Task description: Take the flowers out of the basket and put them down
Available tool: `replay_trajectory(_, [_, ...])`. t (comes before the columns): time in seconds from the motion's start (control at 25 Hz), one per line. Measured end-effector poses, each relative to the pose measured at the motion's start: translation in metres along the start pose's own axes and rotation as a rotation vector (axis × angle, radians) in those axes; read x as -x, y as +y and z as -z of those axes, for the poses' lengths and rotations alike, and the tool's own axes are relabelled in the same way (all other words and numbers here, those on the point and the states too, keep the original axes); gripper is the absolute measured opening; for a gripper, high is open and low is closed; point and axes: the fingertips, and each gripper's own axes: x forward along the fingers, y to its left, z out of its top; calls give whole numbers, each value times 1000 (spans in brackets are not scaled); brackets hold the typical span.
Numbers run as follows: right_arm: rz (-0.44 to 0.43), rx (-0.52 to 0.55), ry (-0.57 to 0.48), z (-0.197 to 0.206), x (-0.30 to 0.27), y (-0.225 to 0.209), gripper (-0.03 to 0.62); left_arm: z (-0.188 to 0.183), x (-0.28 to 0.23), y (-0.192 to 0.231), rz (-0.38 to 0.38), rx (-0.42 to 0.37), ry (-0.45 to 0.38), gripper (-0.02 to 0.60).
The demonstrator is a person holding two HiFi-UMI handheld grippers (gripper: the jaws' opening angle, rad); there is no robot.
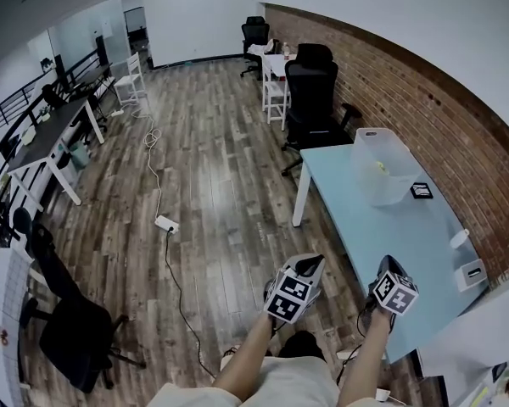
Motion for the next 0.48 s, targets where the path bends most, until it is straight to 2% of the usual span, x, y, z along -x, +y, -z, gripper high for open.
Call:
replay_trajectory(0.24, [44, -20, 38, 12, -17, -5, 12, 9, -8, 36, -18, 48, 15, 21])
replay_trajectory(0.36, [-6, -13, 31, 4, -37, -1, 12, 9, -28, 54, -38, 83, 1, 21])
replay_trajectory(0.48, [-69, -88, -3, -6, -57, 8, 14, 5, -40, 70, -50, 84, 4, 21])
